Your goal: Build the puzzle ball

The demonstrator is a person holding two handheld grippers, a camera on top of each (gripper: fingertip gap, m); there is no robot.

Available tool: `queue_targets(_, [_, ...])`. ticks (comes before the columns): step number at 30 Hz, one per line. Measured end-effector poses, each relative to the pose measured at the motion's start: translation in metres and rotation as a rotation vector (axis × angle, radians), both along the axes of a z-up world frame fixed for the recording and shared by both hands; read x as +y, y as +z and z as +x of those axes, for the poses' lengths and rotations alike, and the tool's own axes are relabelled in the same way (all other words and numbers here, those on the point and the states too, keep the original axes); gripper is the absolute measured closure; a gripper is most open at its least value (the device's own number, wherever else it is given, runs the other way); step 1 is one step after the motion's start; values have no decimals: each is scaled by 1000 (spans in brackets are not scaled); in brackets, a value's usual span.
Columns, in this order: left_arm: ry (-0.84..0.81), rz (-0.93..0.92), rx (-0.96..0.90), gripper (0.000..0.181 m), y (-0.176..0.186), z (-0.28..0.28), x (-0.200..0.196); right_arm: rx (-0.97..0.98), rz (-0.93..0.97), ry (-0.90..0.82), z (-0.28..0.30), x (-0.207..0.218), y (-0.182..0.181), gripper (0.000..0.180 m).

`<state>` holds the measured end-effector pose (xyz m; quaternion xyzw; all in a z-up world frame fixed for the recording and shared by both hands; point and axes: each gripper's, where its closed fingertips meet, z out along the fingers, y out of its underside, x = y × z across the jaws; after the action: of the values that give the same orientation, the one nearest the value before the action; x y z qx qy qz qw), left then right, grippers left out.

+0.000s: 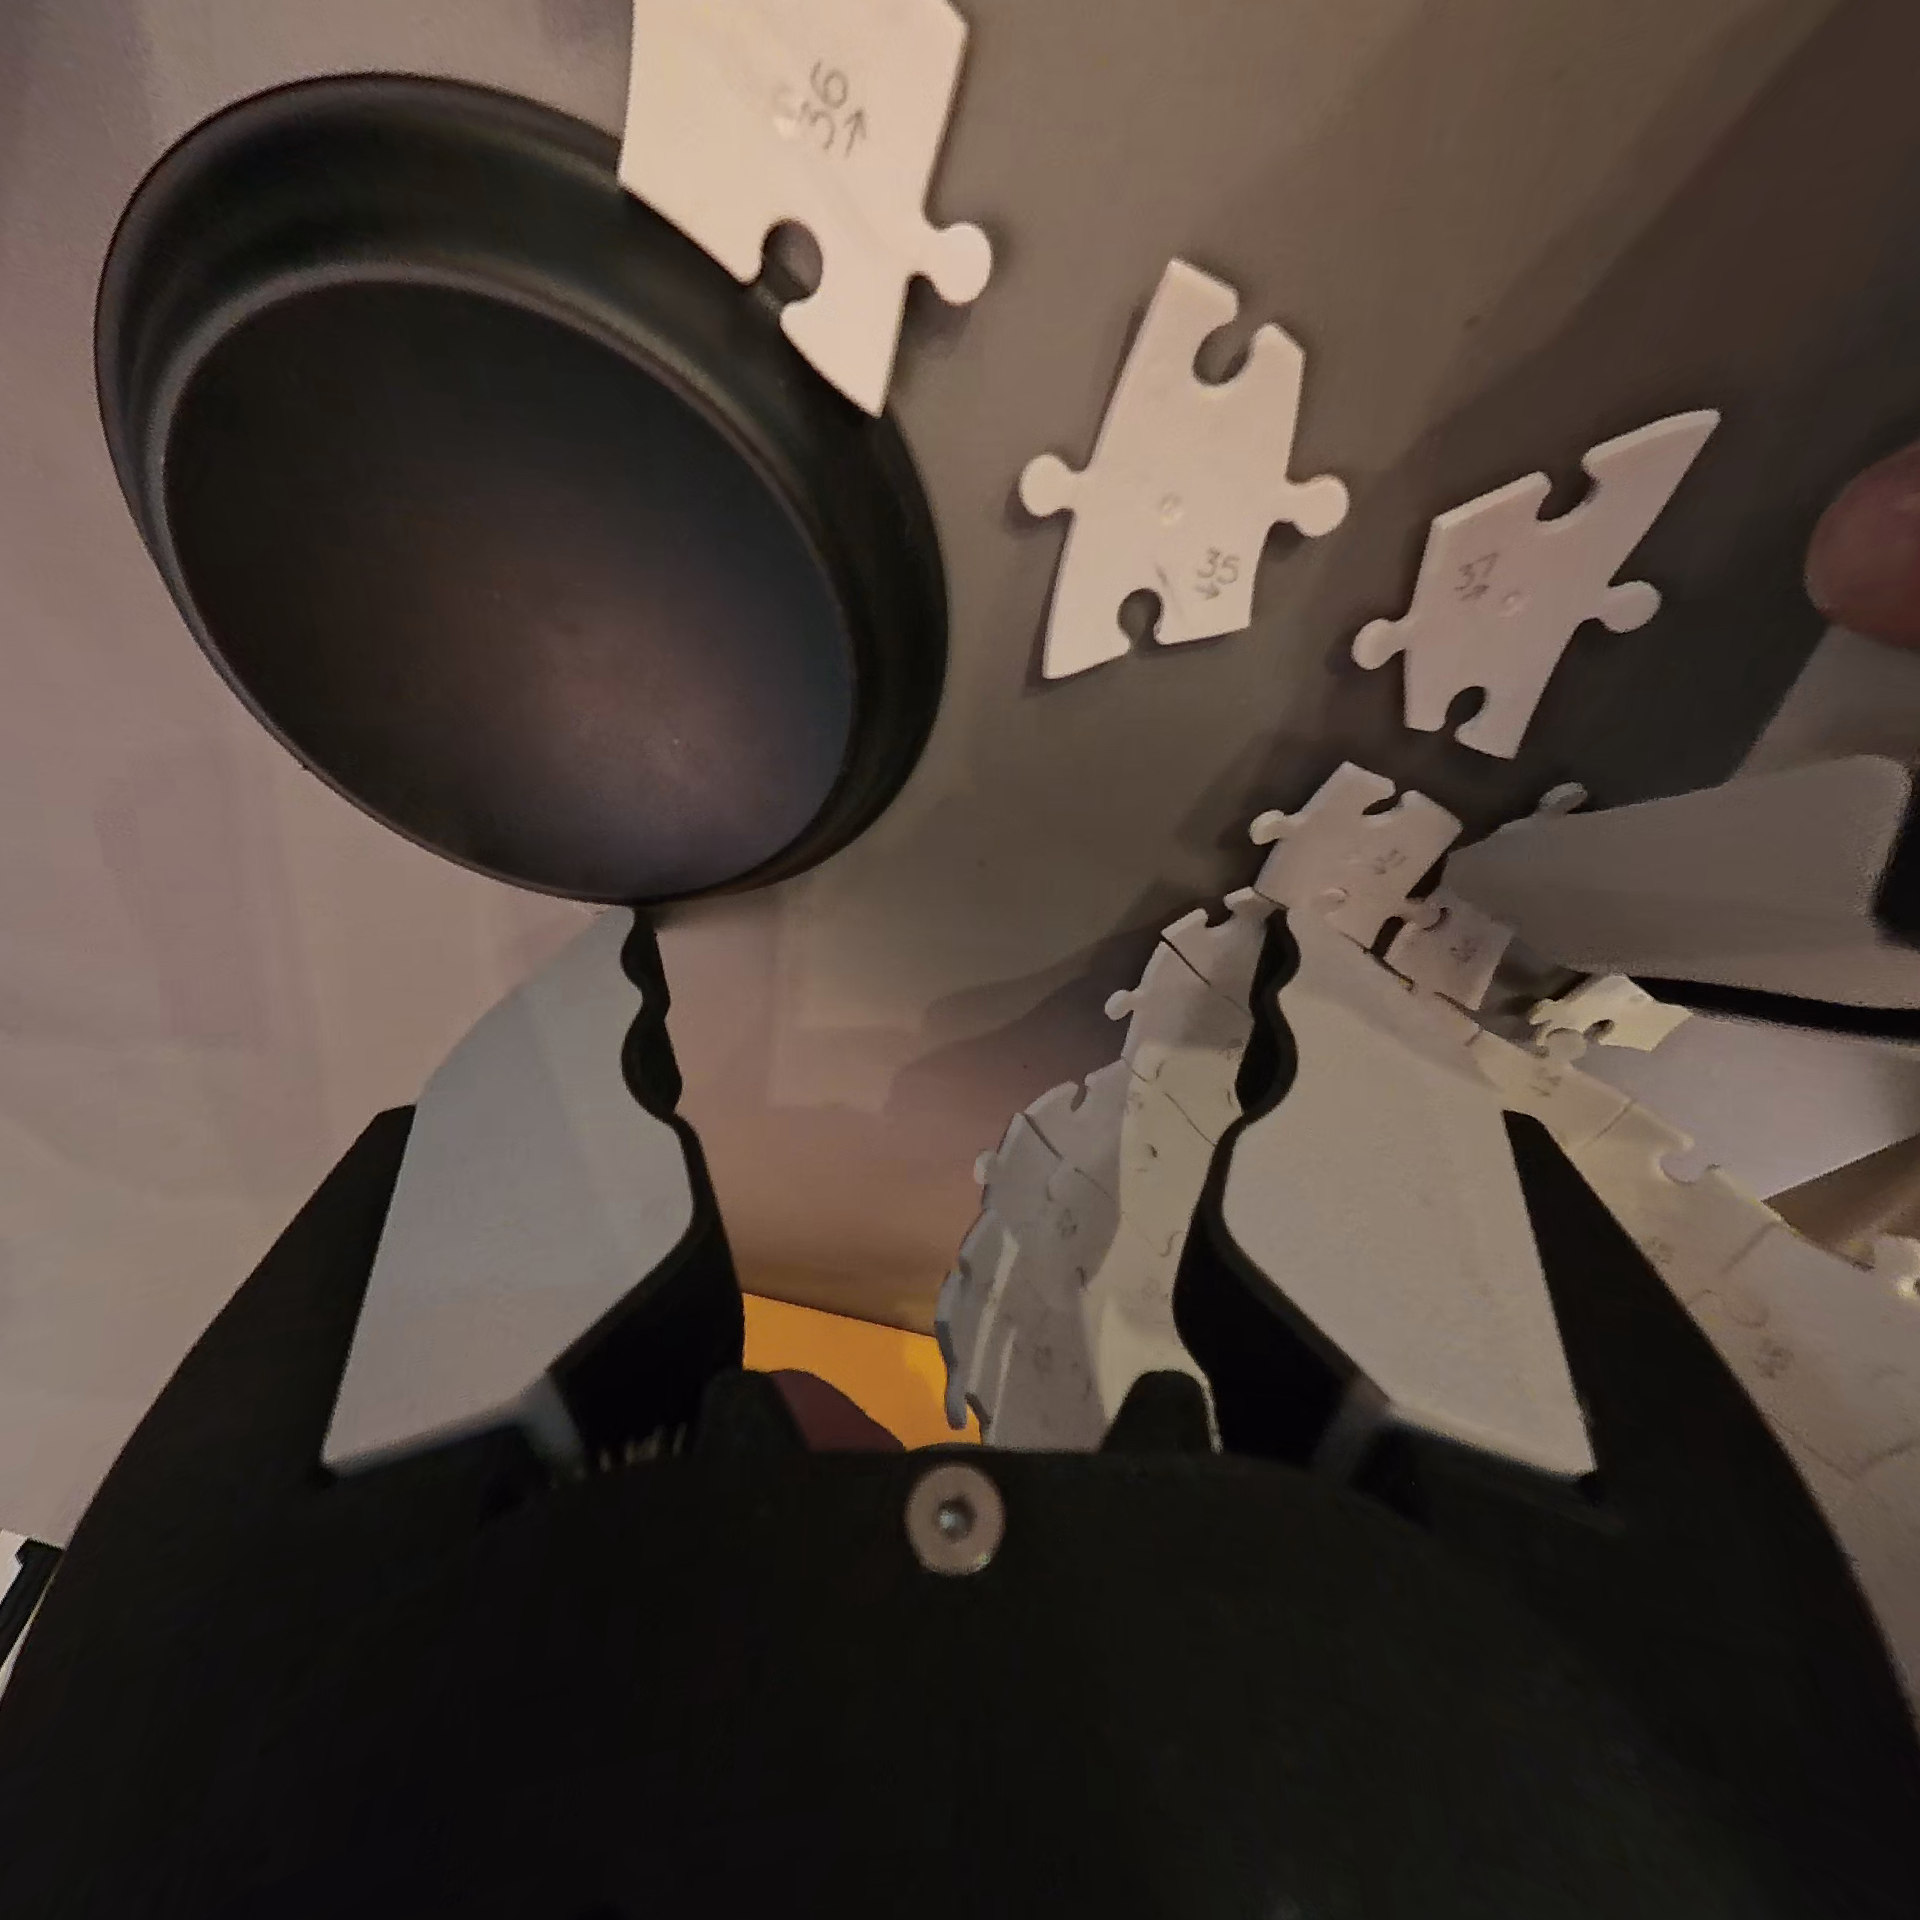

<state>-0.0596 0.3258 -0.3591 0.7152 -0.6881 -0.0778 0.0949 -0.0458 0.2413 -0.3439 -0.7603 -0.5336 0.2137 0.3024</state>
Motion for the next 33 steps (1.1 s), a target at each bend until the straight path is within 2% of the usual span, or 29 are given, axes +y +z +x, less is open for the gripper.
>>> queue_targets(12, [-1, -1, 6, 75, 0, 0, 0, 39, 64, 10, -13, 7, 1, 180])
queue_targets(33, [-1, -2, 15, 74, 0, 0, 0, 50, 65, 4, -17, 11, 0, 180])
